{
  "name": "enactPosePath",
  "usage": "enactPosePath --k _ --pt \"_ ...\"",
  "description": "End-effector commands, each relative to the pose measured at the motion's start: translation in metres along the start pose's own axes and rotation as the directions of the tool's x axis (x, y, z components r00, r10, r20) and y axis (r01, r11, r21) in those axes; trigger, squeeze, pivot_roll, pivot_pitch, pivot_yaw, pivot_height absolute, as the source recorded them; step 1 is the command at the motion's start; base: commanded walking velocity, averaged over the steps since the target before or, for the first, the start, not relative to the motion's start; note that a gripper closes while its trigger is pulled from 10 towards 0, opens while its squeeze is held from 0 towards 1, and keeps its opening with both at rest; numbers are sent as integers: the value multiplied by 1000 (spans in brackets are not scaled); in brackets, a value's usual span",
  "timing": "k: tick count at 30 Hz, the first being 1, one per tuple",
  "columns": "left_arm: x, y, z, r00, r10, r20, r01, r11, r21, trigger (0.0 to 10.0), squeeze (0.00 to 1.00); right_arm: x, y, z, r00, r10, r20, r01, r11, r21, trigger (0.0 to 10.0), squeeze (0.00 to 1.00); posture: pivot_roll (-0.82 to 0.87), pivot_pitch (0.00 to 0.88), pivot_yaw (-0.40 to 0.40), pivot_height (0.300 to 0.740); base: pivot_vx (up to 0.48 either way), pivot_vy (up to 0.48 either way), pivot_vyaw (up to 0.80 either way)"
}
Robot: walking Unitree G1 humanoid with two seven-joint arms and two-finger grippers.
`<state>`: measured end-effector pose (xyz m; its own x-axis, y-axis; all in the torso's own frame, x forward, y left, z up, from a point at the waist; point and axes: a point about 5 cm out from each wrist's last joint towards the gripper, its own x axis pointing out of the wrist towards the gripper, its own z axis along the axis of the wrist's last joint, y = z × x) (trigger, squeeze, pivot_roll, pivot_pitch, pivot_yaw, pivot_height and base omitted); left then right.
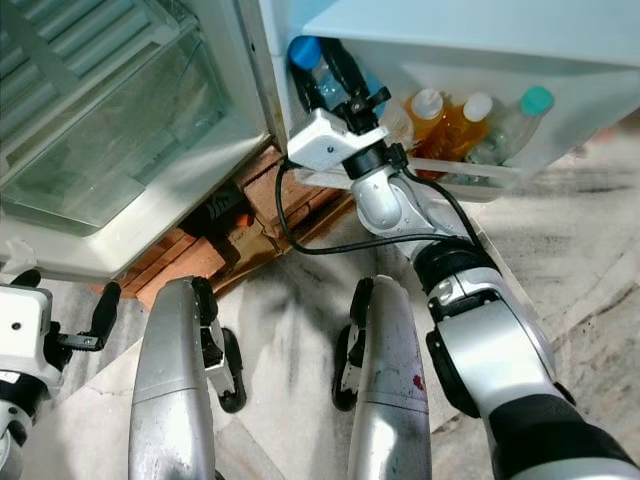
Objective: Restocking fridge
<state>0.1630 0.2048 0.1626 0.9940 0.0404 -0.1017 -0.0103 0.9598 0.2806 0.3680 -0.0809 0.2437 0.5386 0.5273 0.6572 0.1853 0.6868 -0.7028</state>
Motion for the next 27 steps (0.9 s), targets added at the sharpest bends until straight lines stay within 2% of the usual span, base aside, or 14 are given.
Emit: enactPosePath --k 1,6,11,19,21,23,24,25,27 --pt "-5 -1 -5 999 -4 -37 4 1000 5 10000 0 -6 34 16 986 147 72 -149 989 20 10000 0 331 570 31 558 0 0 0" --pt "-10 1 -4 999 0 -45 1 1000 13 10000 0 -22 56 10 981 189 -37 -187 981 42 10000 0 361 585 37 558 0 0 0" --pt "-13 1 -4 999 -3 -51 4 1000 20 10000 0 -31 64 8 976 206 -70 -203 978 36 10000 0 374 598 43 558 0 0 0" --pt "-16 3 -1 998 -9 -54 11 1000 29 10000 0 -32 67 7 976 197 -96 -194 980 39 10000 0 384 615 55 558 0 0 0" --pt "-17 3 -1 998 -12 -58 13 999 30 10000 0 -34 68 4 973 191 -132 -184 981 64 10000 0 381 617 54 558 0 0 0" --pt "-17 3 -1 998 -16 -61 18 999 29 10000 0 -37 64 -5 957 152 -246 -119 982 144 10000 0 374 617 47 558 0 0 0" --pt "-17 3 -1 998 -16 -61 18 999 29 10000 0 -37 64 -5 957 152 -246 -119 982 144 10000 0 374 617 47 558 0 0 0" --pt "-16 2 -1 998 -18 -61 19 999 28 10000 0 -42 60 -16 923 120 -367 -41 975 217 10000 0 374 614 44 558 0 0 0" --pt "-14 2 -1 998 -19 -60 21 999 26 10000 0 -46 56 -25 886 104 -452 24 963 267 10000 0 371 611 43 558 0 0 0"
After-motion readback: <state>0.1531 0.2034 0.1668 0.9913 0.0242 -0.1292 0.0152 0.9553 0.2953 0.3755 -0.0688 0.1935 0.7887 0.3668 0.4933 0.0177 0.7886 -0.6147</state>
